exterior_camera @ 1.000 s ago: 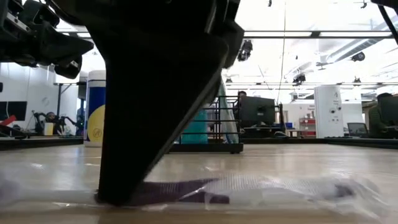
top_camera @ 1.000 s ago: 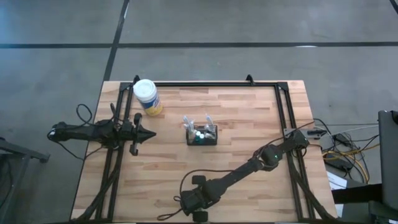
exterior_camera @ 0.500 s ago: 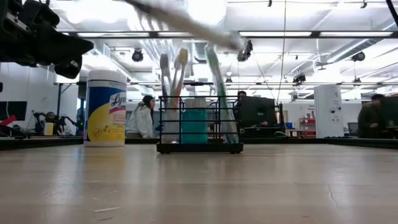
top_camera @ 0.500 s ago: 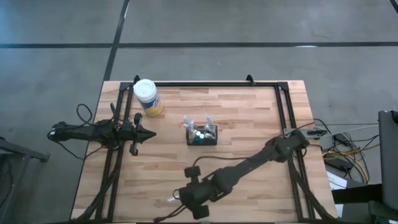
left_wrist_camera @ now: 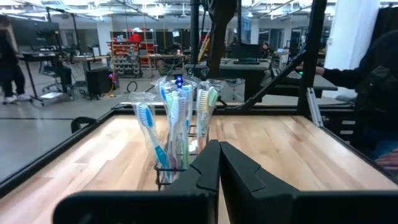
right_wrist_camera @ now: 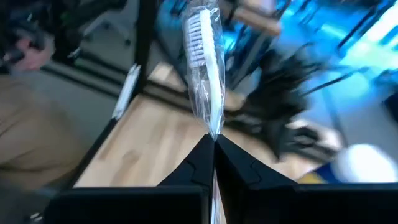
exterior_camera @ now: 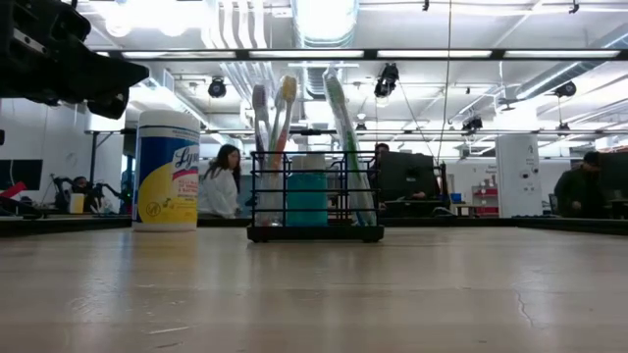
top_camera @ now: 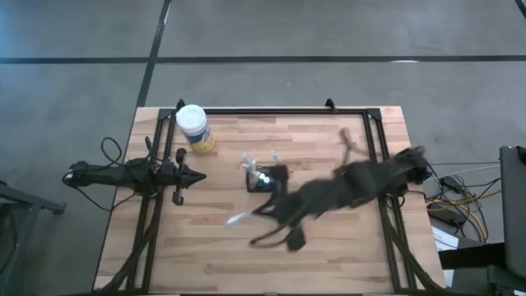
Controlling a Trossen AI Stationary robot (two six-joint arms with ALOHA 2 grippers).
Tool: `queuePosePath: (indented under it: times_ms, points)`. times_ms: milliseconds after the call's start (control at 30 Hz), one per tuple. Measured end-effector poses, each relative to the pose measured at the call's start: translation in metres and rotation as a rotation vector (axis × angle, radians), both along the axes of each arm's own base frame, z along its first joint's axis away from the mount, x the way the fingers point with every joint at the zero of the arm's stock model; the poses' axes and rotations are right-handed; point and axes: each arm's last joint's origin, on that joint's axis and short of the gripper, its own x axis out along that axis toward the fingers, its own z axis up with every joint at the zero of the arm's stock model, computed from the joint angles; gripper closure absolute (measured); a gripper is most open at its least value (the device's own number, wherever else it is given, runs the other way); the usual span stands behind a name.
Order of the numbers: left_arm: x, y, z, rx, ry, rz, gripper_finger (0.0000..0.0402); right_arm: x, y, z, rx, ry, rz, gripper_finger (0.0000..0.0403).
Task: Pick & Place toothbrushing station
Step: Put the violet toothbrush into the mesh organizer
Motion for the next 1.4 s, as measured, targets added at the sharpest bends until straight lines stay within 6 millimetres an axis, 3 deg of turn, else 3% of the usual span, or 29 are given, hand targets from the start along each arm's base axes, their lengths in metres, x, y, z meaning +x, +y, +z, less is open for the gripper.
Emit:
queuePosePath:
  times_ms: [100,200,433,600,767,1133,1400]
  points:
    - [0.0,0.001,0.0,0.009,0.0,0.019,0.039,-0.021,-0.02,0.012,-0.008,-0.07,0.0,0.0395]
    - [0.0,0.001,0.0,0.032,0.001,0.026,0.039,-0.036,-0.034,0.005,-0.002,-0.133,0.042,0.0395]
    - [0.0,0.002,0.005,0.062,-0.047,0.08,0.039,-0.074,-0.068,-0.046,0.002,-0.226,0.055,0.0394]
    - [-0.001,0.003,0.008,0.069,-0.075,0.12,0.039,-0.105,-0.099,-0.074,0.078,-0.416,0.092,0.0394]
    - [-0.001,0.004,0.008,0.086,-0.075,0.136,0.039,-0.129,-0.121,-0.109,0.128,-0.478,0.02,0.0395]
    - [-0.001,0.004,0.007,0.081,-0.063,0.135,0.039,-0.167,-0.131,-0.202,0.223,-0.546,-0.02,0.0395]
    - [-0.001,0.004,0.008,0.08,-0.076,0.136,0.039,-0.2,-0.136,-0.239,0.245,-0.677,-0.055,0.0395]
